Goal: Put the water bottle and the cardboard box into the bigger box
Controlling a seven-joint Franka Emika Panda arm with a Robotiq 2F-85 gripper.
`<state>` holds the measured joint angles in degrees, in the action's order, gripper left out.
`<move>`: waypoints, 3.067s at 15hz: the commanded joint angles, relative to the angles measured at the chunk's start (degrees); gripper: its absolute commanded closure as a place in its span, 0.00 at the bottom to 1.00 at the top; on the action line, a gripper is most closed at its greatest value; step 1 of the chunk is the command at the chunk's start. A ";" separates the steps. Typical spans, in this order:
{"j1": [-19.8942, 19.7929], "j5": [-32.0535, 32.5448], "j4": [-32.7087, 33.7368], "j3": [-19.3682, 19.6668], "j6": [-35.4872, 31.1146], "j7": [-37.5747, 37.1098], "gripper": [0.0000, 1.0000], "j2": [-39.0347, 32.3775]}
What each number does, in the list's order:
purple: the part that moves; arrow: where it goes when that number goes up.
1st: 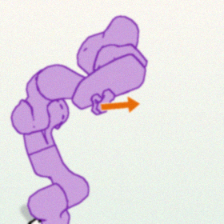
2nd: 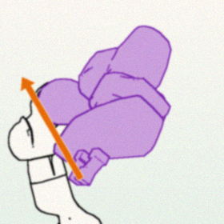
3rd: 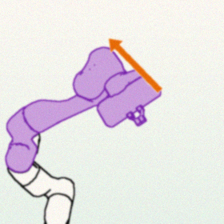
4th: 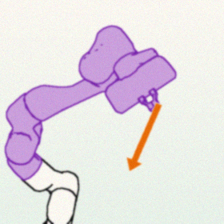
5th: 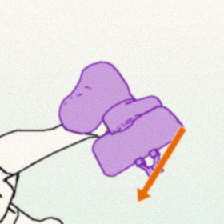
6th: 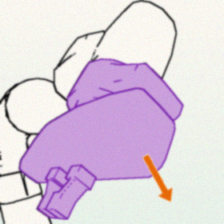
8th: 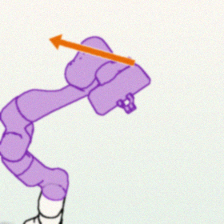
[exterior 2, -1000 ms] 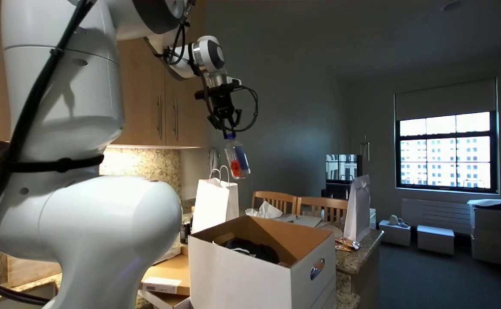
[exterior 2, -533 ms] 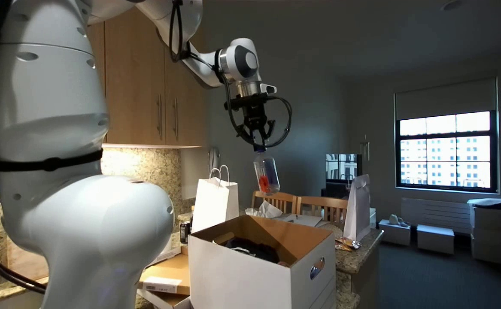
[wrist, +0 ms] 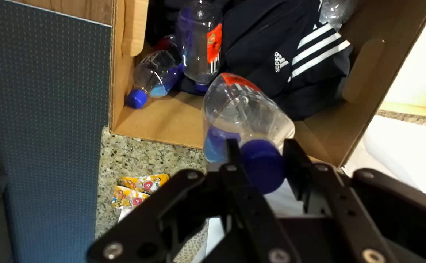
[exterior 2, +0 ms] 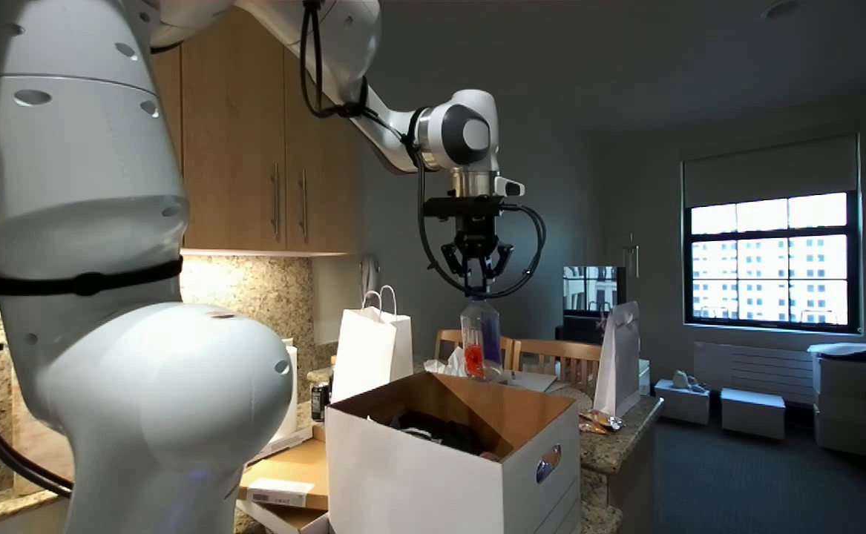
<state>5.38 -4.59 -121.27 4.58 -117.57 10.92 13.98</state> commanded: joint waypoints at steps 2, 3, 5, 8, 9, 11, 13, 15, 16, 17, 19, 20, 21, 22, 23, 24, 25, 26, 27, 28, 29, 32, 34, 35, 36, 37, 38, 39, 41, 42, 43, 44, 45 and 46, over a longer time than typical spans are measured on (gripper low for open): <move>-3.11 -1.25 0.61 0.86 -0.33 2.39 0.87 -3.68; -3.59 -1.14 0.82 1.09 -0.18 2.68 0.87 -4.52; -4.48 -0.93 1.64 1.30 0.60 3.01 0.87 -6.79; -5.29 -0.61 2.46 1.01 1.36 3.70 0.87 -10.18; -5.43 -0.68 2.74 0.88 1.62 4.10 0.87 -11.20; -5.72 -0.10 3.35 0.64 2.09 4.03 0.87 -12.83; -5.94 0.52 3.86 0.50 2.13 3.55 0.87 -13.95; -6.02 1.91 4.08 0.31 1.06 1.59 0.87 -14.74; -6.02 2.11 4.44 0.23 1.07 1.48 0.87 -15.30; -6.00 2.05 4.85 0.15 1.31 1.75 0.87 -15.77; -6.01 1.77 5.32 0.01 1.44 1.90 0.87 -16.32; -6.03 1.51 5.40 -0.07 1.22 2.07 0.87 -16.47; -6.09 1.16 5.45 -0.15 1.10 2.18 0.42 -16.58; -6.15 0.88 5.43 -0.22 0.98 2.41 0.40 -16.59; -6.24 0.46 5.48 -0.26 1.00 2.75 0.35 -16.60; -6.30 0.43 5.52 -0.30 0.96 2.71 0.28 -16.64; -6.37 0.36 5.47 -0.33 0.80 2.71 0.23 -16.66; -6.45 0.26 5.43 -0.38 0.96 2.79 0.16 -16.68; -6.49 0.18 5.19 -0.42 0.74 2.83 0.10 -16.57; -6.49 0.14 5.00 -0.45 0.65 2.86 0.02 -16.45; -6.51 0.03 4.84 -0.47 0.56 2.95 0.01 -16.34; -6.42 0.16 4.30 -0.60 0.29 2.86 0.00 -15.73; -6.27 0.21 3.72 -0.84 0.36 3.53 0.00 -15.00; -6.19 0.40 3.26 -1.02 0.52 4.61 0.00 -14.52; -6.16 -0.49 2.96 -1.23 0.68 5.15 0.00 -14.01; -6.08 -0.66 2.77 -1.44 1.13 5.40 0.00 -13.58; -5.86 -0.56 2.25 -1.85 1.49 7.09 0.00 -12.71; -5.57 0.24 1.75 -2.26 1.76 7.75 0.00 -11.84; -4.84 1.74 0.65 -3.29 2.50 9.26 0.00 -9.78; -4.37 2.48 0.00 -3.95 2.91 10.03 0.00 -8.61; -3.89 3.12 -0.37 -4.50 3.56 10.42 0.00 -7.68; -3.24 3.97 -0.84 -5.19 3.78 10.59 0.00 -6.65; -2.57 4.94 -1.13 -5.91 3.88 10.89 0.00 -5.83; -1.75 5.79 -1.25 -6.69 3.93 11.44 0.00 -5.32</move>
<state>2.21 -1.40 -119.69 -0.42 -114.01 19.79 4.76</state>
